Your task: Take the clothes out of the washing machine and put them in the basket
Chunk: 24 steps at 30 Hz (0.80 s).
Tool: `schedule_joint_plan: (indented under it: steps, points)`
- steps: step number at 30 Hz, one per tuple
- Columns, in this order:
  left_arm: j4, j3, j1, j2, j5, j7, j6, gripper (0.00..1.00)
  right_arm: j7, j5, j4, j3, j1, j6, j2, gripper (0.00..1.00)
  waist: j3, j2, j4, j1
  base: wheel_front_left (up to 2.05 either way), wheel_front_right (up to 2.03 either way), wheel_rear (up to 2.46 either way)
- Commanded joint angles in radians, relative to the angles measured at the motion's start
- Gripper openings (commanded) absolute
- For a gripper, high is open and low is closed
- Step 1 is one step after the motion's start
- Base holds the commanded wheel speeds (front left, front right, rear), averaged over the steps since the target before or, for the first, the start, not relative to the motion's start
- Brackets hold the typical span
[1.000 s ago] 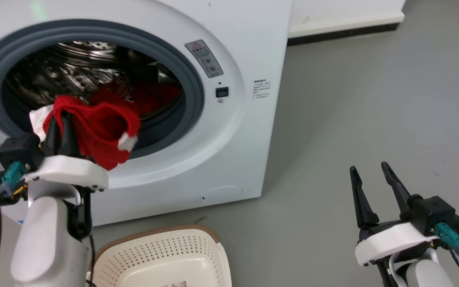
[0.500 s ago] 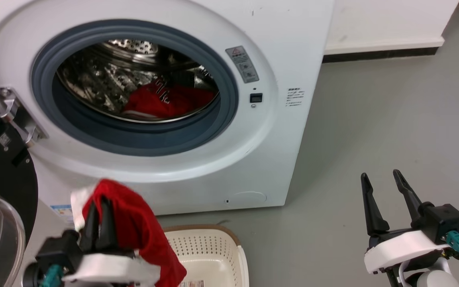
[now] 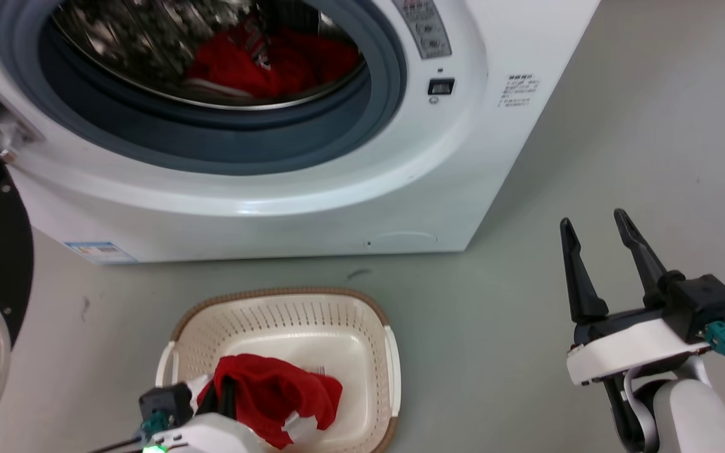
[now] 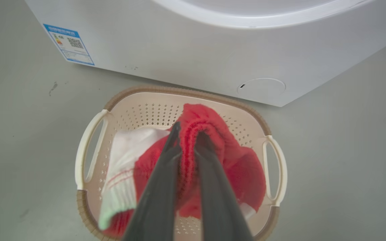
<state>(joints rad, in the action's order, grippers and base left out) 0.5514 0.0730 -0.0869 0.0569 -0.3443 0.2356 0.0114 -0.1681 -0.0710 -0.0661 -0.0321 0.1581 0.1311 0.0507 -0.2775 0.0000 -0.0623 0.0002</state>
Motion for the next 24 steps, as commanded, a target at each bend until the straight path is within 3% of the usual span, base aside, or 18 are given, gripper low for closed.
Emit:
schedule_joint_plan:
  steps: [1,11,19,24]
  points:
    - [0.064,0.001,-0.065,0.005,-0.002,0.009,0.014,0.00,-0.006,0.000,0.008,-0.005,0.024,-0.001,-0.001,1.00,-0.076,0.0000,-0.012,-0.0002,0.00,0.00,0.00]
    - [0.475,0.001,-0.393,0.023,-0.020,-0.005,0.045,0.00,-0.020,-0.003,0.018,-0.041,0.110,-0.001,-0.001,1.00,-0.273,0.0000,-0.062,-0.0002,0.00,0.00,0.00]
    - [0.635,0.015,-0.544,0.045,-0.017,-0.012,0.058,0.00,-0.035,-0.006,-0.001,-0.066,0.148,-0.001,-0.001,1.00,-0.379,0.0000,-0.094,-0.0002,0.00,0.00,0.00]
    - [0.699,0.023,-0.589,0.071,-0.014,-0.038,0.042,0.00,-0.054,-0.018,-0.018,-0.078,0.168,-0.001,-0.001,1.00,-0.423,0.0000,-0.114,-0.0002,0.00,0.00,0.00]
